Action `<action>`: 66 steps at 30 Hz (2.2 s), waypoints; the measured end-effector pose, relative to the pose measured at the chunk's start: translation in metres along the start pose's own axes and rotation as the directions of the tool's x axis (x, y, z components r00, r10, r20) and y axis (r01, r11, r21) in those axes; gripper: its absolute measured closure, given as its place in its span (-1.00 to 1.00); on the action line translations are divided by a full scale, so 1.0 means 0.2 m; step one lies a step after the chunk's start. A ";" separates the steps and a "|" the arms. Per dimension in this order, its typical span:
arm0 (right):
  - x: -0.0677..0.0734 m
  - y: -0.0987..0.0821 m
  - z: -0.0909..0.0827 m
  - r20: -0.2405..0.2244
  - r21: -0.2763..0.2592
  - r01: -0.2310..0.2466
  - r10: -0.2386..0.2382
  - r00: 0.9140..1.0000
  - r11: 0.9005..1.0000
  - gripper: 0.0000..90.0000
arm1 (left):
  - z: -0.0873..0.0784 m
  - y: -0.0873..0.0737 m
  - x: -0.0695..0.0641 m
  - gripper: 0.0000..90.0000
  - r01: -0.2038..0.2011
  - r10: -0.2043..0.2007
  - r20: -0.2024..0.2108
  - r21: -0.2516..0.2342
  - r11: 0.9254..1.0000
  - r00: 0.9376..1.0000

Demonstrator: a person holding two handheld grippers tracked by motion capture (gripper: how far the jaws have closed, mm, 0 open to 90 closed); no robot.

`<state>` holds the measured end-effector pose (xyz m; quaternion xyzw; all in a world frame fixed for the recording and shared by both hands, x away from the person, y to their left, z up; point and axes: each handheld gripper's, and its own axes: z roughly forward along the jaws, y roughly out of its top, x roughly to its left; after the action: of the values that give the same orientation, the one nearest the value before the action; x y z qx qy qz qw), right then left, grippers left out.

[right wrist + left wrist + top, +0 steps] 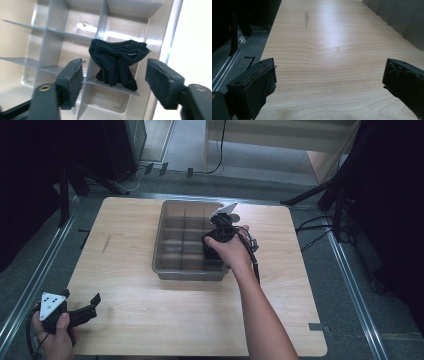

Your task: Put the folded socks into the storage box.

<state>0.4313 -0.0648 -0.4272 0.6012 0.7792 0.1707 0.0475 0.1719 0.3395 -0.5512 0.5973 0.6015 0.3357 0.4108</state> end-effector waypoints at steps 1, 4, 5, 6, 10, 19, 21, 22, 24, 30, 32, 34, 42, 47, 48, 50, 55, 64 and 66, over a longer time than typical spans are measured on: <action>-0.01 0.00 -0.02 0.007 -0.014 0.003 -0.003 1.000 1.000 -0.55 | 0.00 0.00 0.00 -1.00 -0.001 0.001 0.000 0.000 1.000 1.000; -0.04 0.00 -0.03 0.009 -0.019 0.000 0.000 1.000 1.000 -0.67 | 0.00 0.00 0.00 -1.00 -0.001 0.001 0.000 0.000 1.000 1.000; -0.05 0.00 -0.04 0.011 -0.021 -0.008 0.008 1.000 1.000 -0.72 | 0.00 0.00 0.00 -1.00 -0.001 0.001 0.000 0.000 1.000 1.000; -0.07 0.00 -0.06 0.020 -0.040 -0.011 0.012 1.000 0.999 -0.73 | 0.00 0.00 0.00 -1.00 -0.001 0.001 0.000 0.000 1.000 1.000; -0.11 0.00 -0.09 0.014 -0.051 -0.026 0.027 1.000 0.998 -0.81 | 0.00 0.00 0.00 -1.00 0.000 0.000 0.000 0.000 1.000 1.000; -0.27 -0.03 -0.16 0.010 -0.067 -0.060 0.061 0.998 0.996 -0.99 | 0.00 0.00 0.00 -1.00 -0.002 0.002 -0.002 -0.002 1.000 1.000; -0.31 -0.05 -0.17 0.019 -0.072 -0.065 0.067 0.998 0.995 -1.00 | 0.00 0.00 0.00 -1.00 -0.002 0.002 -0.003 -0.003 1.000 1.000; -0.31 -0.05 -0.17 0.019 -0.072 -0.065 0.067 0.998 0.995 -1.00 | 0.00 0.00 0.00 -1.00 -0.002 0.002 -0.003 -0.003 1.000 1.000; -0.36 -0.07 -0.18 0.025 -0.078 -0.079 0.081 0.996 0.994 -1.00 | 0.00 0.00 0.00 -1.00 -0.002 0.002 -0.004 -0.003 1.000 1.000; -0.46 -0.11 -0.19 0.026 -0.090 -0.103 0.106 0.994 0.991 -1.00 | 0.00 0.00 0.00 -1.00 -0.002 0.002 -0.005 -0.003 1.000 1.000; -0.52 -0.14 -0.19 0.023 -0.097 -0.121 0.124 0.992 0.988 -1.00 | 0.00 0.00 -0.01 -1.00 -0.003 0.003 -0.007 -0.003 1.000 1.000; -0.54 -0.15 -0.19 0.024 -0.100 -0.123 0.126 0.992 0.987 -1.00 | 0.00 0.00 -0.01 -1.00 -0.004 0.004 -0.007 -0.002 1.000 1.000; -0.67 -0.26 -0.19 0.043 -0.110 -0.138 0.143 0.989 0.984 -1.00 | 0.00 0.00 -0.01 -1.00 -0.005 0.005 -0.008 -0.003 1.000 1.000; -0.73 -0.32 -0.19 0.041 -0.118 -0.143 0.149 0.988 0.983 -1.00 | 0.00 0.00 -0.01 -1.00 -0.006 0.006 -0.008 -0.003 1.000 1.000; -0.73 -0.34 -0.19 0.043 -0.120 -0.142 0.148 0.988 0.983 -1.00 | 0.00 0.00 -0.01 -1.00 -0.008 0.008 -0.009 -0.002 1.000 1.000; -0.75 -0.36 -0.19 0.047 -0.123 -0.145 0.152 0.987 0.982 -1.00 | 0.00 0.00 -0.01 -1.00 -0.008 0.008 -0.009 -0.001 1.000 1.000; -0.79 -0.45 -0.17 0.053 -0.123 -0.142 0.149 0.987 0.982 -1.00 | 0.00 0.00 -0.01 -1.00 -0.007 0.007 -0.011 -0.002 1.000 1.000; -0.85 -0.59 -0.12 0.068 -0.130 -0.129 0.139 0.988 0.983 -1.00 | 0.00 0.00 -0.01 -1.00 -0.008 0.008 -0.011 -0.002 1.000 1.000; -0.85 -0.61 -0.12 0.068 -0.135 -0.126 0.137 0.988 0.983 -1.00 | 0.00 0.00 -0.01 -1.00 -0.009 0.009 -0.012 -0.002 1.000 1.000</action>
<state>0.3589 -0.2591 -0.4664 0.6532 0.7226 0.2004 0.1053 0.1719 0.3376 -0.5512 0.5975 0.6008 0.3418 0.4065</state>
